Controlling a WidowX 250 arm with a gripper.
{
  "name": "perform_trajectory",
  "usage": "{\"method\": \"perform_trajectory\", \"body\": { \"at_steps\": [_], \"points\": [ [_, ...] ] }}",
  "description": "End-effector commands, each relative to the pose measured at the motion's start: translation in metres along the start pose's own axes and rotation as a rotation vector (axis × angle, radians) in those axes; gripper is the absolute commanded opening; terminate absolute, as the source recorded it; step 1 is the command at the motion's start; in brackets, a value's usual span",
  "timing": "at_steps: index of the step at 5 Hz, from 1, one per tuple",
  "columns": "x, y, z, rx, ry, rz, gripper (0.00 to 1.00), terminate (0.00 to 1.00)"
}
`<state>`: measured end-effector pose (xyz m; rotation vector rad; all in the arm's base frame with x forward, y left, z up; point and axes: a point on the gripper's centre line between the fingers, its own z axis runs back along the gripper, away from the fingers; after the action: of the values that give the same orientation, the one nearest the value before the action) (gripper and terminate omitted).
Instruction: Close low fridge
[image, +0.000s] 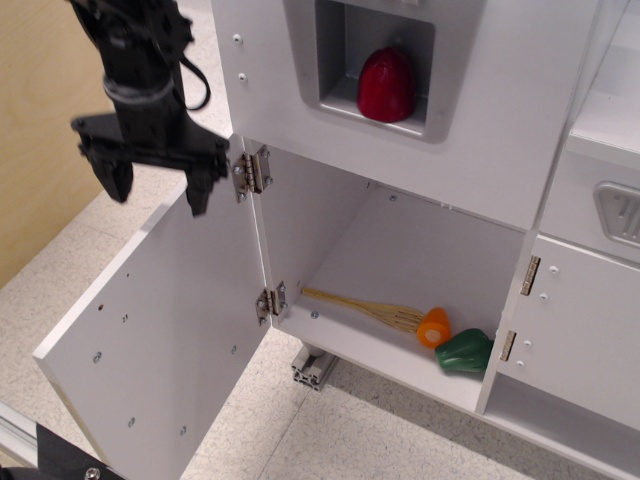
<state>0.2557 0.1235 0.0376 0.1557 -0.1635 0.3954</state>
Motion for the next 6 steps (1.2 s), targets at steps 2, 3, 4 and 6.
{"method": "perform_trajectory", "body": {
  "at_steps": [2,3,4,6],
  "points": [
    [-0.019,-0.017,-0.025,-0.070,0.029,-0.042,1.00,0.00],
    [-0.018,-0.026,-0.029,-0.076,0.048,-0.026,1.00,0.00],
    [-0.017,-0.041,-0.028,-0.090,0.062,-0.006,1.00,0.00],
    [-0.012,-0.070,-0.011,-0.120,0.032,0.051,1.00,0.00]
  ]
}}
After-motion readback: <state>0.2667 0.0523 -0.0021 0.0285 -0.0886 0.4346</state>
